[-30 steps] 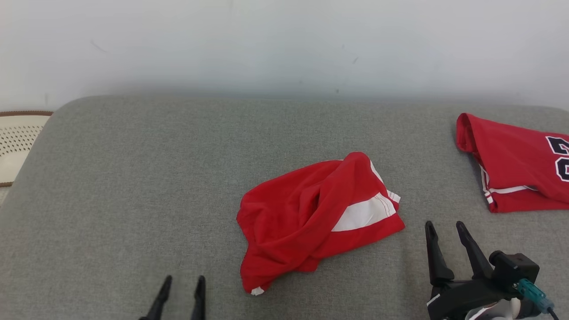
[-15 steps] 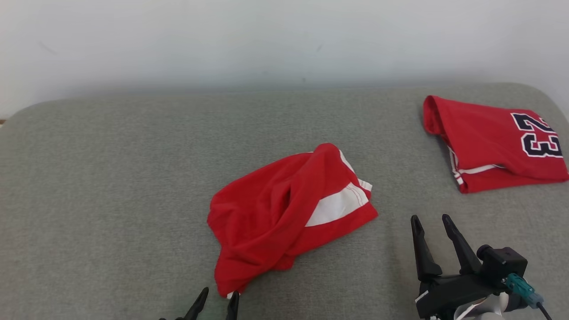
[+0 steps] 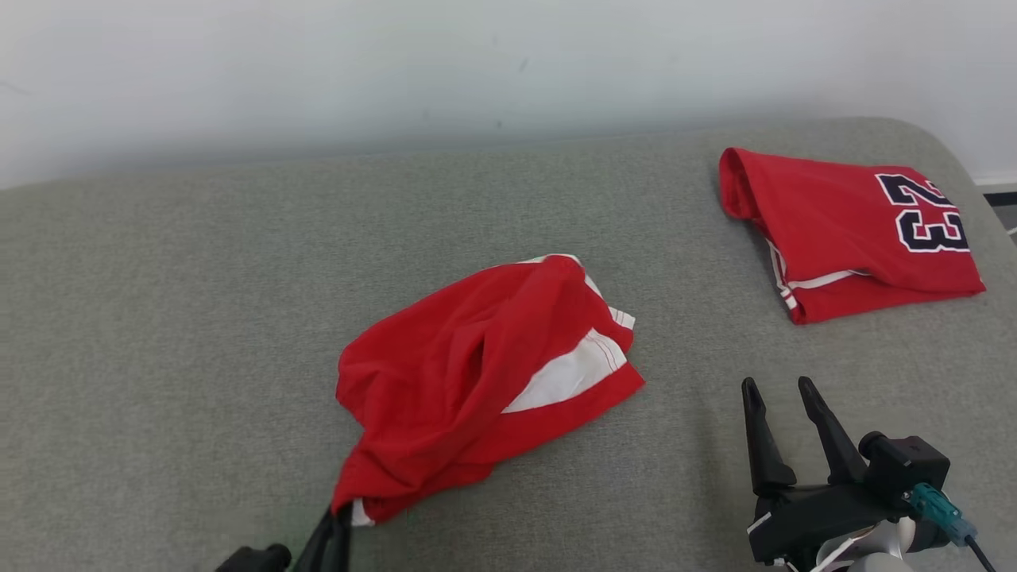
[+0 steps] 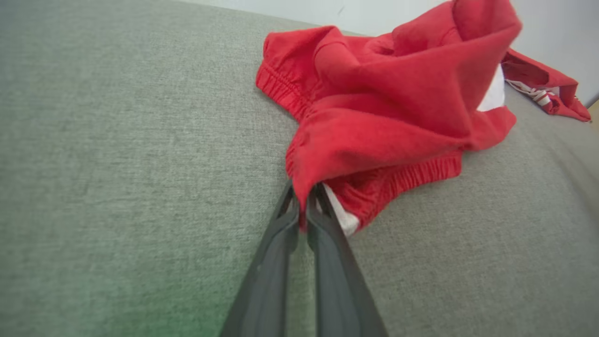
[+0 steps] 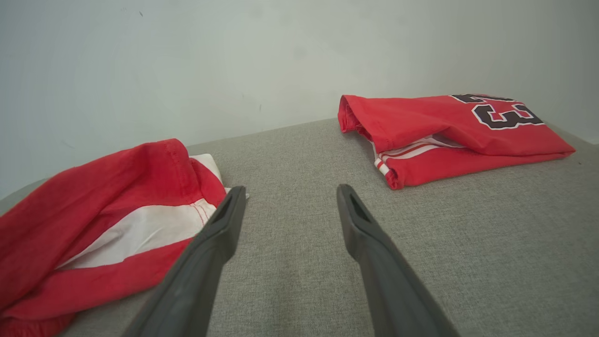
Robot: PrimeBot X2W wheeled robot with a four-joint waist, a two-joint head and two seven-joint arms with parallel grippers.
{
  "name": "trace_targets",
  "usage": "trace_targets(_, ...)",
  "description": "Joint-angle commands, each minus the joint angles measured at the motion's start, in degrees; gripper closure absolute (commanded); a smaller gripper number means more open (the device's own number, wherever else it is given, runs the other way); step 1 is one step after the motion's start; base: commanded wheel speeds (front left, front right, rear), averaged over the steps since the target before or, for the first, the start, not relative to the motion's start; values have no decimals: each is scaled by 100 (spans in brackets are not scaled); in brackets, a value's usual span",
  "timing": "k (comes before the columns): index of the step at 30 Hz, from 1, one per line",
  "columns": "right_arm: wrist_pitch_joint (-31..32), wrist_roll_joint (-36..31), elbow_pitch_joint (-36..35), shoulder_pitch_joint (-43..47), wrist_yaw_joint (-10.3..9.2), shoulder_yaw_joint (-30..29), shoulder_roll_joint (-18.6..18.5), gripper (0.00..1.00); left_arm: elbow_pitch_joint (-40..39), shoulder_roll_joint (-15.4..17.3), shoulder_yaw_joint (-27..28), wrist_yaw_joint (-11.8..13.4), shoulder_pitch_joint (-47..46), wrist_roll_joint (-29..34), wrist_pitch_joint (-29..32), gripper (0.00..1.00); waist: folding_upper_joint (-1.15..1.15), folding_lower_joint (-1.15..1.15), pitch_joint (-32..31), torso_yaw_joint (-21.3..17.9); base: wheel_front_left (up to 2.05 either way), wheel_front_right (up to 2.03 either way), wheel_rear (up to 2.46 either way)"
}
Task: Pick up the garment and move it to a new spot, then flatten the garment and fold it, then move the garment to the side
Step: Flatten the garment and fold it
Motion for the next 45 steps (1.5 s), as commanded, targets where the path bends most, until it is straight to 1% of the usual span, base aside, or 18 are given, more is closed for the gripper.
trace_targets(1, -33, -34, -7, 64, 2, -13, 25, 0, -124, 63, 137, -20, -38, 178, -24, 100, 0, 0, -38, 133, 0, 0, 0)
trace_targets(2, -37, -29, -1, 75, 3, -13, 26, 0, -201, 101, 201, -39, -15, 228, -24, 100, 0, 0, -52, 179, 0, 0, 0)
trace_targets(6, -45, -20, 29, 108, 2, -25, 63, 0, -700, 309, 369, 19, 113, 571, -24, 100, 0, 0, -131, 400, 0, 0, 0)
trace_targets(11, -58, -4, 105, 192, 2, -54, 94, 0, -1248, 657, 413, 65, 317, 895, -24, 100, 0, 0, -224, 612, 0, 0, 0)
trace_targets(12, -67, 1, 132, 198, 2, -61, 101, 0, -1443, 785, 406, 119, 408, 989, -23, 100, 0, 0, -243, 645, 0, 0, 0)
trace_targets(15, -87, 17, 160, 218, 2, -72, 112, 0, -1812, 919, 423, 211, 550, 1128, 61, 100, 0, 0, -272, 662, 0, 0, 0)
trace_targets(16, -87, 17, 160, 218, 2, -72, 112, 0, -1812, 919, 423, 211, 550, 1128, 61, 100, 0, 0, -272, 662, 0, 0, 0)
trace_targets(20, -96, 46, 201, 192, 2, -67, 112, 0, -2204, 1094, 469, 214, 576, 1196, 233, 100, 0, 0, -292, 627, 0, 0, 0)
trace_targets(22, -104, 45, 219, 163, 2, -69, 122, 0, -2342, 1069, 450, 208, 598, 1141, 317, 100, 0, 0, -290, 581, 0, 0, 0)
trace_targets(24, -95, 54, 250, 145, 3, -61, 123, 0, -2304, 1008, 401, 172, 642, 1053, 358, 100, 0, 0, -277, 536, 0, 0, 0)
trace_targets(29, -77, 87, 330, 119, 2, -38, 92, 0, -1833, 775, 343, 154, 723, 773, 258, 100, 0, 0, -268, 496, 0, 0, 0)
trace_targets(30, -72, 88, 340, 110, 2, -36, 85, 0, -1675, 786, 344, 149, 745, 781, 225, 100, 0, 0, -269, 498, 0, 0, 0)
trace_targets(31, -57, 75, 342, 106, 2, -37, 87, 0, -1555, 751, 362, 138, 732, 727, 187, 74, 0, 0, -272, 507, 0, 0, 0)
trace_targets(32, -58, 64, 337, 106, 2, -39, 90, 0, -1426, 720, 369, 136, 722, 696, 153, 27, 0, 0, -277, 522, 0, 0, 0)
trace_targets(33, -55, 63, 335, 108, 2, -52, 78, 0, -1294, 706, 362, 131, 711, 683, 121, 0, 0, 0, -282, 546, 0, 0, 0)
trace_targets(37, -11, 71, 337, 146, 2, -55, 49, 0, -1043, 595, 383, 119, 728, 549, 25, 0, 0, 0, -296, 688, 0, 0, 0)
trace_targets(41, 12, 49, 326, 181, 2, -86, 63, 0, -1003, 435, 399, 103, 844, 416, -21, 0, 0, 0, -300, 873, 0, 0, 0)
trace_targets(45, 49, 49, 350, 193, 2, -122, 48, 0, -1515, 297, 480, 209, 983, 444, -23, 0, 0, 0, -311, 1052, 0, 0, 0)
